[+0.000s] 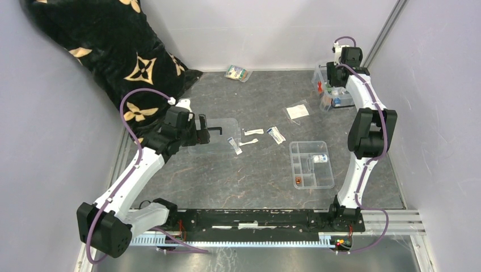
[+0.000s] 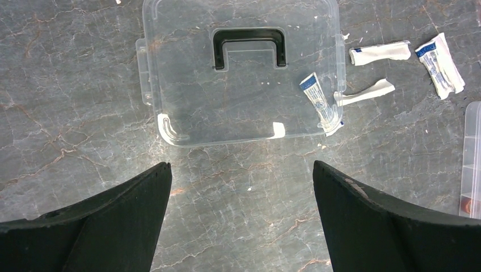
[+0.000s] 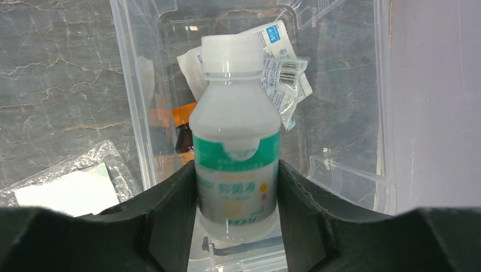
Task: Organize the medicine kit
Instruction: Place the pill bottle in the medicine box.
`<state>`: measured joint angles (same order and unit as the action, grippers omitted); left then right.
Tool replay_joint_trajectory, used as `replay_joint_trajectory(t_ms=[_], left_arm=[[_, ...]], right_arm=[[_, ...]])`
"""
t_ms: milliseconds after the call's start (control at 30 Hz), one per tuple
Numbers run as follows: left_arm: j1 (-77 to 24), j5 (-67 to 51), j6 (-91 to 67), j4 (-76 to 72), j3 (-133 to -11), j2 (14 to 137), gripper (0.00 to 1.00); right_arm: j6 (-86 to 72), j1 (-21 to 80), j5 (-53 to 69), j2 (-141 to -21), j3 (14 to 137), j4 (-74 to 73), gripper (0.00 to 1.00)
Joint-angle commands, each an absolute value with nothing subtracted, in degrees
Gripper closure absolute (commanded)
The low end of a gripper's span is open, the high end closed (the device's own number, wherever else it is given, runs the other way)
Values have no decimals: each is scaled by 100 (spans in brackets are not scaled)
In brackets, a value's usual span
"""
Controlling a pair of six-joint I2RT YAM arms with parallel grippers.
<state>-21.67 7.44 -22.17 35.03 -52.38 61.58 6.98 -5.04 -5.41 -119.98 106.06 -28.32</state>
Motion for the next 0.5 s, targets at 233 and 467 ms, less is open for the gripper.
replay_joint_trajectory(t_ms=[233,467], left_arm=[[-2162,825,-1990,3327,-5243,6199,1],[-2161,821,-1970,3322,-5247,6268,1]], right_arm=[[721,-512,-527,-12001,10854,-2980,32],[790,-501,-410,-11986,10794,-3272,32]])
